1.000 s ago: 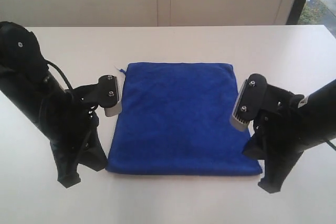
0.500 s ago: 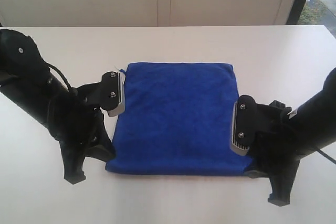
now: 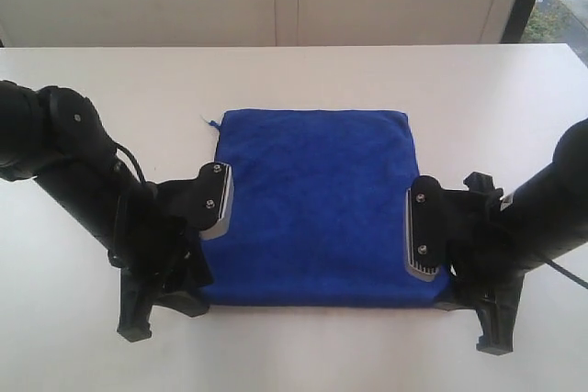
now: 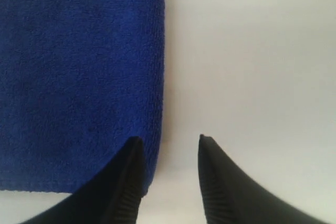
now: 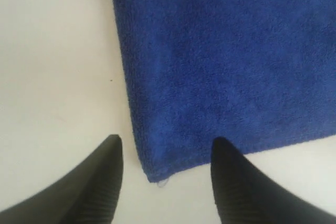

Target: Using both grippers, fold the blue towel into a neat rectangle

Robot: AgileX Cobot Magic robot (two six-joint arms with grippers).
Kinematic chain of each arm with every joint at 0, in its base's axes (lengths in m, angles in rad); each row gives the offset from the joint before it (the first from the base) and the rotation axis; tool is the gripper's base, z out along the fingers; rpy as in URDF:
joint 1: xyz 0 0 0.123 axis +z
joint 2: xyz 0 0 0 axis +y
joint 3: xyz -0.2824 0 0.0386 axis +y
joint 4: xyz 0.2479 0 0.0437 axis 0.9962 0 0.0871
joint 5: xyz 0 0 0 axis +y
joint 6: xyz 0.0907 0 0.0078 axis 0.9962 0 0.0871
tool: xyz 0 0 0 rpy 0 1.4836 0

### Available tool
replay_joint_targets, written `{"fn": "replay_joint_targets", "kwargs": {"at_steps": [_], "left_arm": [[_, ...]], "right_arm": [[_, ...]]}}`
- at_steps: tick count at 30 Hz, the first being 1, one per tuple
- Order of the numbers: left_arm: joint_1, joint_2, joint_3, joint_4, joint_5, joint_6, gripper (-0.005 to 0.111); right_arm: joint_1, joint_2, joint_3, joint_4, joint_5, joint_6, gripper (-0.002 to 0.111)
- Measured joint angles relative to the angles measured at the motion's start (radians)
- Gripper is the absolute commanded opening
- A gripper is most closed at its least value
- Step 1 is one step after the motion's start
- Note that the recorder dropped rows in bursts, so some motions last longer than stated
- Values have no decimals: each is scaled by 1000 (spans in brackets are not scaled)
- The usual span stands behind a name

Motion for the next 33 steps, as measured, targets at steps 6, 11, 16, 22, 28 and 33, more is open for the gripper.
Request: {"fn": "replay_joint_targets", "kwargs": {"at_steps": [6, 11, 16, 22, 28, 33], "left_arm": [[0, 9, 0, 3, -17, 22, 41], [0, 9, 0, 27, -41, 26, 41], [0, 9, 0, 27, -49, 26, 41], [0, 12, 0, 27, -59, 27, 41], [0, 44, 0, 27, -63, 29, 41], [0, 50, 0, 27, -77, 29, 41]], "right_arm": [[0, 47, 0, -46, -13, 0, 49], [0, 63, 0, -55, -15, 0, 49], [0, 67, 0, -57, 0, 0, 49], [0, 112, 0, -57, 15, 0, 42], [0, 113, 0, -53, 12, 0, 42], [0, 111, 0, -53, 8, 0, 42]]}}
